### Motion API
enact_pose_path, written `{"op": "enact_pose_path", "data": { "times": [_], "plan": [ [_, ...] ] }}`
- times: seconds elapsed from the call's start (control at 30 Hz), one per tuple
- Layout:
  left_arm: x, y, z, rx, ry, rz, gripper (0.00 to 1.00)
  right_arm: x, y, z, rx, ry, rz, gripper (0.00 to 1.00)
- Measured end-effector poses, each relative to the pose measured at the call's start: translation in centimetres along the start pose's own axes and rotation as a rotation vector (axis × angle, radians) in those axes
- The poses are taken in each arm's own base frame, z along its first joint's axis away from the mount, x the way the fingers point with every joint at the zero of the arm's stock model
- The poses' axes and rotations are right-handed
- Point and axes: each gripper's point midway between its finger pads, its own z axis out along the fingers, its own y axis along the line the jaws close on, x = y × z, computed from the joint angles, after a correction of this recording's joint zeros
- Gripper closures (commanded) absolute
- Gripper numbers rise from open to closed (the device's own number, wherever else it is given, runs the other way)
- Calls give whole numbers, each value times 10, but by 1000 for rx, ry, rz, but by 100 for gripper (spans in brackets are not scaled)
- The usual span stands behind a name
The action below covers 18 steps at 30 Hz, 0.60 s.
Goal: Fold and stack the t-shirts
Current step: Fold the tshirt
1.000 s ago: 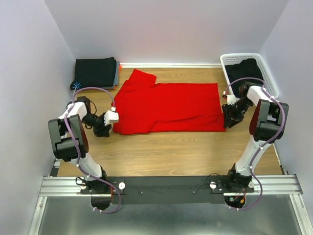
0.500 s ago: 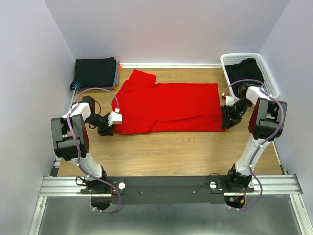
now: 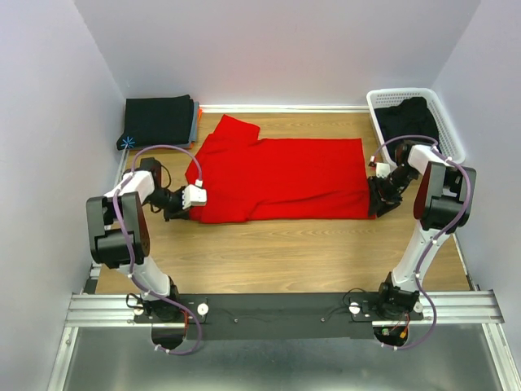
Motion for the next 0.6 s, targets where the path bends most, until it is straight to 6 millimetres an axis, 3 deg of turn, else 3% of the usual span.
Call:
{"op": "enact_pose_path", "data": {
  "times": [0.37,0.5,0.6],
  "plan": [
    [-3,20,-47,-132,217,67,100,2,-1,1,5,7,10,49],
    [-1,17,-49,-132,287,86,93,2,0,0,5,6,10,49],
    [10,11,-49,-121,343,62,79,3,0,0,6,6,9,49]
  ]
}}
